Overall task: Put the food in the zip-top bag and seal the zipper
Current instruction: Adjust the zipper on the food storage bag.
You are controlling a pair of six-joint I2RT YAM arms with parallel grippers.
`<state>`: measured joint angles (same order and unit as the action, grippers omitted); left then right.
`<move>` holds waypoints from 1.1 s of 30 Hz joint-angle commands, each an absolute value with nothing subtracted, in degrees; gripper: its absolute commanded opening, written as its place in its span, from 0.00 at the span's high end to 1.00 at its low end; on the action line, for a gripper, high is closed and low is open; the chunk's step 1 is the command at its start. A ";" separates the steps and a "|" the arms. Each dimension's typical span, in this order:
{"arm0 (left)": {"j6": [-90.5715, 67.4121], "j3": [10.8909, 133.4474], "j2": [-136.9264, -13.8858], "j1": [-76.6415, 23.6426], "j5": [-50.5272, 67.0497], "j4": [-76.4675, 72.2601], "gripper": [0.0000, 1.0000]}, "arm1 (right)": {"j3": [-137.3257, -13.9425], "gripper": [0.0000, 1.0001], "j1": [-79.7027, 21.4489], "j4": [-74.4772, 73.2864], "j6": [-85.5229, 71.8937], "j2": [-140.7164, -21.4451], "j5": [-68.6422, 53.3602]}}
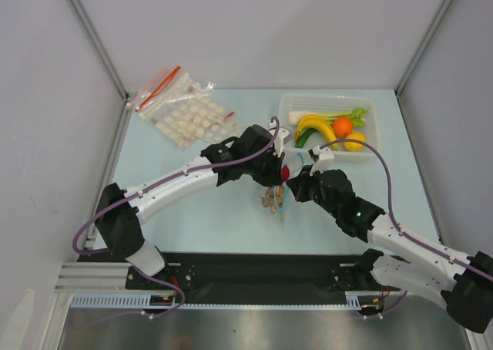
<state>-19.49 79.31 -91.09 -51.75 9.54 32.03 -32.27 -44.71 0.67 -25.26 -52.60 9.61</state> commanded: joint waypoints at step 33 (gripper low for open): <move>-18.11 77.52 -95.19 -49.57 24.08 21.27 1.00 | -32.87 1.00 -44.65 4.66 -26.98 -49.30 6.15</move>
